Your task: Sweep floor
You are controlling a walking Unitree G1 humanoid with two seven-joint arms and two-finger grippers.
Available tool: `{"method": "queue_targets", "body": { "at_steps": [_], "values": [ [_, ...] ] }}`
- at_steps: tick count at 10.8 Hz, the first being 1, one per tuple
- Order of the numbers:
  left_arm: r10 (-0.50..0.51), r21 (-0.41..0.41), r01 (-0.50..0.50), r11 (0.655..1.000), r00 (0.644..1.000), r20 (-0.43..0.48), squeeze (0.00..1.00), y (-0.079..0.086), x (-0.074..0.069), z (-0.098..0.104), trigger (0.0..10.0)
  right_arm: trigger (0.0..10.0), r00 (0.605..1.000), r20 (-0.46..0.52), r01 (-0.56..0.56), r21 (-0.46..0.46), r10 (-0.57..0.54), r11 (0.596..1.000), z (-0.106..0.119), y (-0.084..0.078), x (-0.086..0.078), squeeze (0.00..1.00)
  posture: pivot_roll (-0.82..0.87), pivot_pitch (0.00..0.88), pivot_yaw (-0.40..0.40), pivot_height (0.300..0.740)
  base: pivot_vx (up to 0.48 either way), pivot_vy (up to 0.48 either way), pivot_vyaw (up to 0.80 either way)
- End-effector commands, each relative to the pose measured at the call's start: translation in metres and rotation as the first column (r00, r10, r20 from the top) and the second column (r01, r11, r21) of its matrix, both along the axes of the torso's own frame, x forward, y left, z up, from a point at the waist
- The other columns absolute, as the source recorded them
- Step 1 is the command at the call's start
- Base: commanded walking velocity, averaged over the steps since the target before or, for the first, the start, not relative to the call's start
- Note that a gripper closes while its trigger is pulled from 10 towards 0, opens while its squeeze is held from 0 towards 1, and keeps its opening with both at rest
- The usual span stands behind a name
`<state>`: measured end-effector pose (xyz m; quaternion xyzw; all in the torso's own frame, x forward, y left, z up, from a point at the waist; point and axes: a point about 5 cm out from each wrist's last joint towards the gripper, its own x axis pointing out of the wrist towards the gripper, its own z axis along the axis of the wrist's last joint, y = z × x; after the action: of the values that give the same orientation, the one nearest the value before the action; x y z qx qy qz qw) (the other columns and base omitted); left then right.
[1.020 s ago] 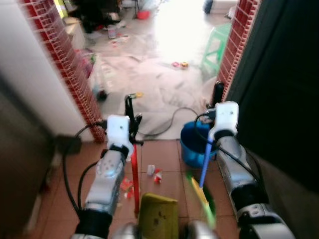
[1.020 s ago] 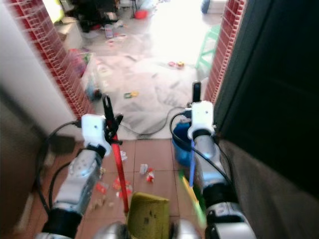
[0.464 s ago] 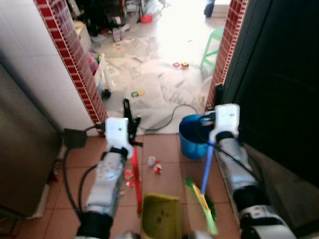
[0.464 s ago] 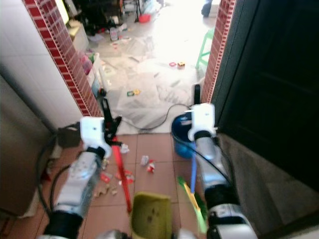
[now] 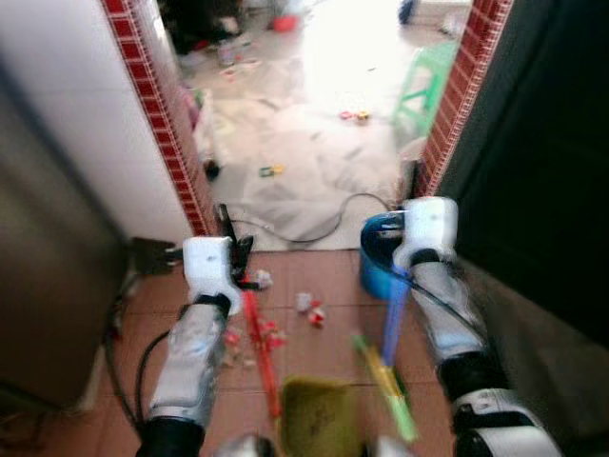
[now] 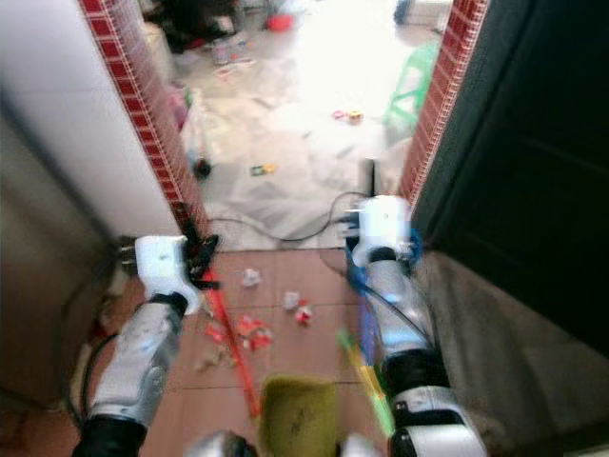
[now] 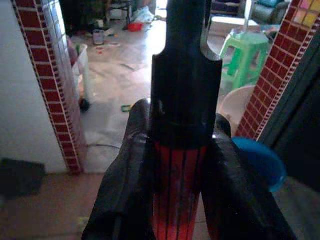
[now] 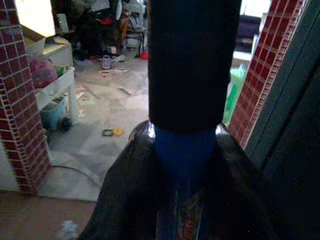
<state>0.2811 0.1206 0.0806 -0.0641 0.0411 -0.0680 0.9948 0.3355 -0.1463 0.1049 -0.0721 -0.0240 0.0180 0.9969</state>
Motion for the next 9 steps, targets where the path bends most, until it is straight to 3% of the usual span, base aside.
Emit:
{"method": "queue_targets", "body": {
  "at_steps": [1, 4, 5, 9],
  "values": [
    [-0.019, -0.013, 0.020, 1.000, 0.999, 0.051, 0.00, -0.006, 0.005, 0.011, 10.0, 10.0, 1.000, 0.020, 0.014, 0.004, -0.014, 1.000, 0.006, -0.005, 0.003, 0.00, -0.11, 0.000, 0.059, 0.740, 0.000, 0.480, 0.00],
    [0.008, 0.029, -0.011, 1.000, 0.995, 0.096, 0.00, -0.001, 0.007, 0.015, 10.0, 10.0, 0.999, 0.030, 0.015, -0.006, -0.015, 1.000, 0.009, -0.006, 0.005, 0.00, -0.11, 0.000, 0.059, 0.740, 0.000, 0.480, 0.00],
    [0.069, 0.046, -0.076, 0.996, 0.987, 0.147, 0.00, 0.008, 0.011, 0.023, 10.0, 10.0, 0.999, 0.034, 0.016, -0.013, -0.015, 1.000, 0.010, -0.006, 0.005, 0.00, -0.11, 0.000, 0.060, 0.740, 0.000, 0.480, 0.00],
    [0.124, 0.075, -0.147, 0.986, 0.960, 0.251, 0.00, 0.017, 0.018, 0.044, 10.0, 10.0, 0.997, 0.064, 0.055, -0.061, -0.052, 0.997, 0.012, -0.012, 0.006, 0.00, -0.12, 0.000, 0.067, 0.740, 0.000, 0.480, 0.00]
  ]
}}
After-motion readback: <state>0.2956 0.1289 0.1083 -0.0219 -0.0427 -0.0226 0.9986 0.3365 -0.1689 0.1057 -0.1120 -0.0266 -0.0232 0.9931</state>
